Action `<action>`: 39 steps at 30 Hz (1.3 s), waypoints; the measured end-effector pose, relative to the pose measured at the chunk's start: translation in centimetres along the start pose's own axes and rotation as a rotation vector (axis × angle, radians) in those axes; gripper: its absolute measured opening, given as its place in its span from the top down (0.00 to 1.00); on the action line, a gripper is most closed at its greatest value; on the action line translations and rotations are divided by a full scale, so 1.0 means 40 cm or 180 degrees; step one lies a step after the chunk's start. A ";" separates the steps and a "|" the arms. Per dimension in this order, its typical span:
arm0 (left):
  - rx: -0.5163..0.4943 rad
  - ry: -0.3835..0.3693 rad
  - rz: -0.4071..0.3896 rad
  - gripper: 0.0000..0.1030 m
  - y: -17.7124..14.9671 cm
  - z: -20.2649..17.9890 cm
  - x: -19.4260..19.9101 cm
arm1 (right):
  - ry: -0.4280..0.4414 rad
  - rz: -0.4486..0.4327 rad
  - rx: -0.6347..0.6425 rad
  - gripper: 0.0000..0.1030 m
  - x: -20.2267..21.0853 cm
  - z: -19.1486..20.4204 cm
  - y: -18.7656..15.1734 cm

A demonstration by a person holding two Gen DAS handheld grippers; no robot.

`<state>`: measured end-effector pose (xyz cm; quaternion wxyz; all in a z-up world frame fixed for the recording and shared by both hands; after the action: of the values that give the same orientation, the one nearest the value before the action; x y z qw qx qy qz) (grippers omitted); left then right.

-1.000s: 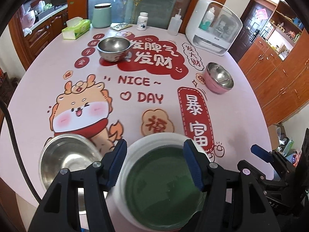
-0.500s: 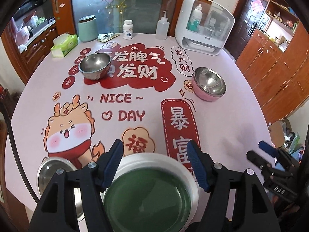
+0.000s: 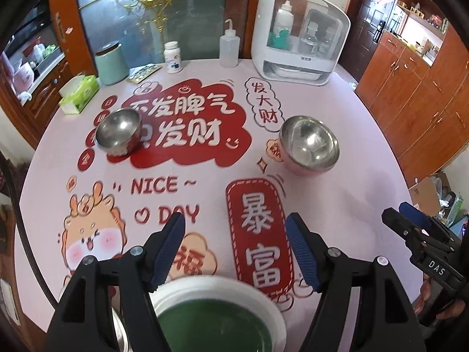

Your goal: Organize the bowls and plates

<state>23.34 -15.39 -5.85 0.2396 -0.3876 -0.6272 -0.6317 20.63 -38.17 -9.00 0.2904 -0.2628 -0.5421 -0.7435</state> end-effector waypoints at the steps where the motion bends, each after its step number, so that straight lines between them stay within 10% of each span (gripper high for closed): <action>1: -0.0007 -0.0001 0.0003 0.32 0.010 -0.008 -0.009 | 0.0003 -0.0006 -0.0012 0.32 -0.007 -0.004 0.009; 17: 0.0039 -0.0018 0.0177 0.32 0.110 -0.100 -0.178 | 0.0050 0.0050 -0.0153 0.32 -0.162 -0.081 0.118; 39: 0.0122 -0.0277 0.0337 0.32 0.104 -0.174 -0.401 | 0.0388 0.0458 -0.0556 0.32 -0.345 -0.140 0.060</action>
<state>34.67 -25.53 -15.39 0.2525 -0.4426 -0.6275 -0.5887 31.50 -42.11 -18.71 0.3514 -0.2796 -0.4363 -0.7797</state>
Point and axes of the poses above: each gripper's, at about its wrist camera, not at the fingertips, and x roughly against the way its jaws point, z to its left, y to its top, the point moved 1 cm from there along -x, roughly the way its jaws point, and after that the axes turned 10 degrees about -z, right-handed, at the moved point
